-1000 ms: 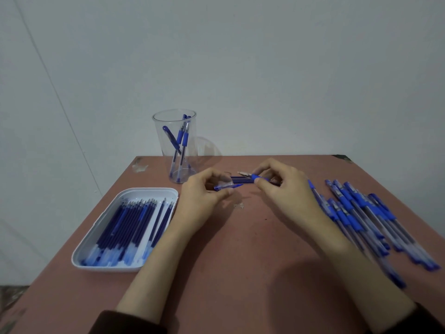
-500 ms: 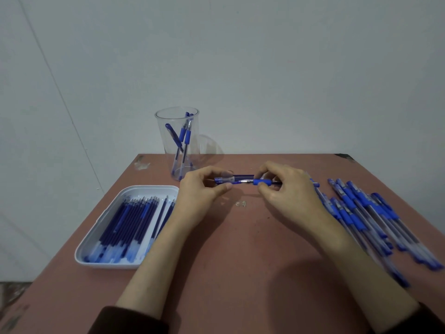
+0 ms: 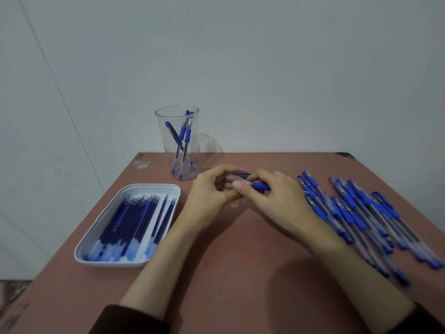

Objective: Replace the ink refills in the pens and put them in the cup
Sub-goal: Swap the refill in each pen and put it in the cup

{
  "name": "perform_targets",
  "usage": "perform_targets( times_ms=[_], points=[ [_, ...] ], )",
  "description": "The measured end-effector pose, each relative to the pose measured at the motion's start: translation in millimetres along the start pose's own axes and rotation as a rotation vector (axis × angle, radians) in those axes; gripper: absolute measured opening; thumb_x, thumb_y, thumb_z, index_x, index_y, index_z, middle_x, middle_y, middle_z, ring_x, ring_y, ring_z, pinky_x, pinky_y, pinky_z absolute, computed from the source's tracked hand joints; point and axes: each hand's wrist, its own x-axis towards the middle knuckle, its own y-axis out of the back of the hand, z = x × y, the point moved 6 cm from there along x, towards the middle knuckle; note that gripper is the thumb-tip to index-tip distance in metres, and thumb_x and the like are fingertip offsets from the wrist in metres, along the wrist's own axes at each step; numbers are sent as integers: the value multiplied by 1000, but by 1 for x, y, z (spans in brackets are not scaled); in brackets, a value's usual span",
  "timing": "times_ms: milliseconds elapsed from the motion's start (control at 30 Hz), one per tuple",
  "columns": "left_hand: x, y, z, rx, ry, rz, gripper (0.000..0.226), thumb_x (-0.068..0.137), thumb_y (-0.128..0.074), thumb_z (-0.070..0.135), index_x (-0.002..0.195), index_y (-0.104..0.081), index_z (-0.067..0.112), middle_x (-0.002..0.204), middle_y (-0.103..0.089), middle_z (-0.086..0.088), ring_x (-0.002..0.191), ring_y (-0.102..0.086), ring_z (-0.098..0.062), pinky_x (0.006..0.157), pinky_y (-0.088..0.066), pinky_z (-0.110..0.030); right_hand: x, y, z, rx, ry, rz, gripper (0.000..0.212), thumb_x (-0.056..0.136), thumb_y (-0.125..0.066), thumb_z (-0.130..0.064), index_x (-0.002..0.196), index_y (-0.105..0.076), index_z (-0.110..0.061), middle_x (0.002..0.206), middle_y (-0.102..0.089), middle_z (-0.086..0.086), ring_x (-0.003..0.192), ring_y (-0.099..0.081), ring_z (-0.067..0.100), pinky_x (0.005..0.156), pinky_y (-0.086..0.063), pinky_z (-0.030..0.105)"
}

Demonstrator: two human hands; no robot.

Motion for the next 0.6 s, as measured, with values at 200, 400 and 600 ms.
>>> perform_targets(
  times_ms=[200, 400, 600],
  points=[
    [-3, -8, 3, -51, 9, -54, 32, 74, -72, -10, 101, -67, 7, 89, -73, -6, 81, -68, -11, 67, -56, -21, 0, 5, -1, 50, -26, 82, 41, 74, -55, -66, 68, -59, -25, 53, -56, -12, 60, -53, 2, 56, -31, 20],
    [0, -1, 3, -16, 18, 10, 40, 71, -73, -13, 98, -66, 15, 91, -70, -7, 75, -65, -8, 66, -55, -19, 0, 13, 0, 108, -18, 162, 31, 81, -59, -54, 75, -59, -24, 60, -60, -10, 60, -55, 4, 52, -35, 14],
    [2, 3, -3, -12, 23, 47, 42, 70, -75, -10, 96, -67, 23, 89, -69, -9, 75, -64, -14, 67, -56, -22, -3, 18, -5, 156, 1, 241, 48, 83, -52, -51, 54, -35, -17, 46, -31, -6, 46, -31, 11, 49, -26, 25]
  ],
)
